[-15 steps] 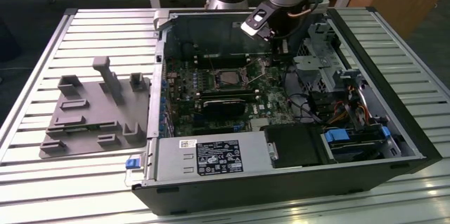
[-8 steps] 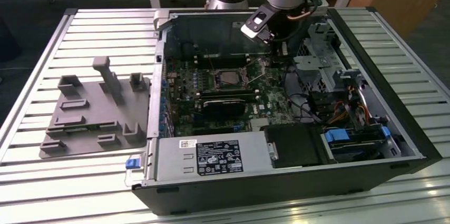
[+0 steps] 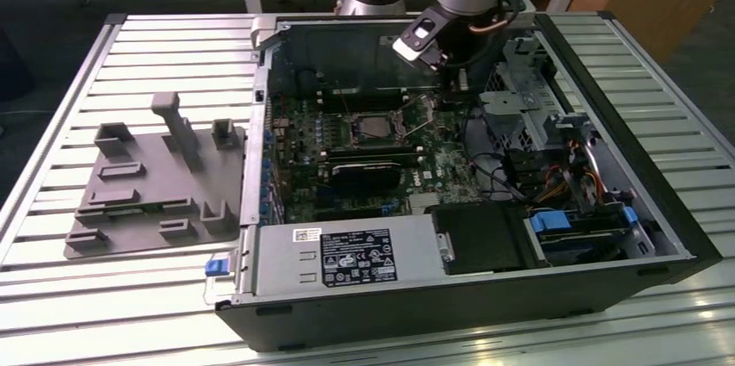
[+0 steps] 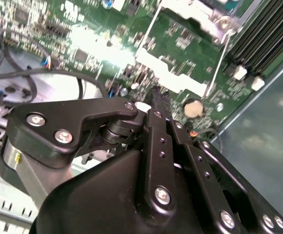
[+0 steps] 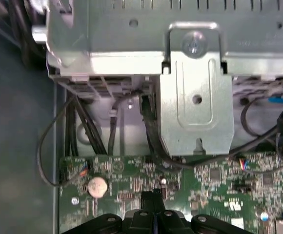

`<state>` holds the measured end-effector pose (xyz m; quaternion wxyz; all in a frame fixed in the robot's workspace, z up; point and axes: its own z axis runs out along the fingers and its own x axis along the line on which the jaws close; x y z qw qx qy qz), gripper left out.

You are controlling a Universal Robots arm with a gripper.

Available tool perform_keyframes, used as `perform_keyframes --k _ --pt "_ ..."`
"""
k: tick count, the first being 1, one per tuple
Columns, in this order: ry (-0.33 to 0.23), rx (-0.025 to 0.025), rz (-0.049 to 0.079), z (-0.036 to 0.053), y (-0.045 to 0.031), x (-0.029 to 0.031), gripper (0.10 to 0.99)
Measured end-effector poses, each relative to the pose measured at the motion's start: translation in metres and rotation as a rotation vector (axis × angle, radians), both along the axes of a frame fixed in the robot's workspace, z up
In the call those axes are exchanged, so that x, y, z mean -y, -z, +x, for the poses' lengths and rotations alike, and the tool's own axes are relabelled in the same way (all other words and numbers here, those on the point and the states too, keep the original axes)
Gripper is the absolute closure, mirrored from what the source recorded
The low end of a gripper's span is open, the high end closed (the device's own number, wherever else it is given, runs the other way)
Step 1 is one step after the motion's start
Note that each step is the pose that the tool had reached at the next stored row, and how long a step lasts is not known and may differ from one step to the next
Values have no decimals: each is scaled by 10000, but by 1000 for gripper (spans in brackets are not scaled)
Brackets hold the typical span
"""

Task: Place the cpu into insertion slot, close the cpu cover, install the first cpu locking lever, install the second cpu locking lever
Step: 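Close the cpu cover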

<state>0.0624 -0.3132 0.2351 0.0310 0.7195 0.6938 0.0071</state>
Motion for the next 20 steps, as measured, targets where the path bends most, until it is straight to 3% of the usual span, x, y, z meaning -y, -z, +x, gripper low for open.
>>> perform_keyframes --k 3,4,9,10,12,13,20 --pt "0 -417 -1 6 3 0 984" --pt "0 -519 -1 7 3 0 984" --pt "0 -555 -1 7 4 0 984" --pt "-2 -555 48 8 4 0 984" --pt "-21 -555 365 7 4 0 984" --pt "-27 -555 465 7 4 0 984" --pt "-27 -533 452 -24 3 0 984"
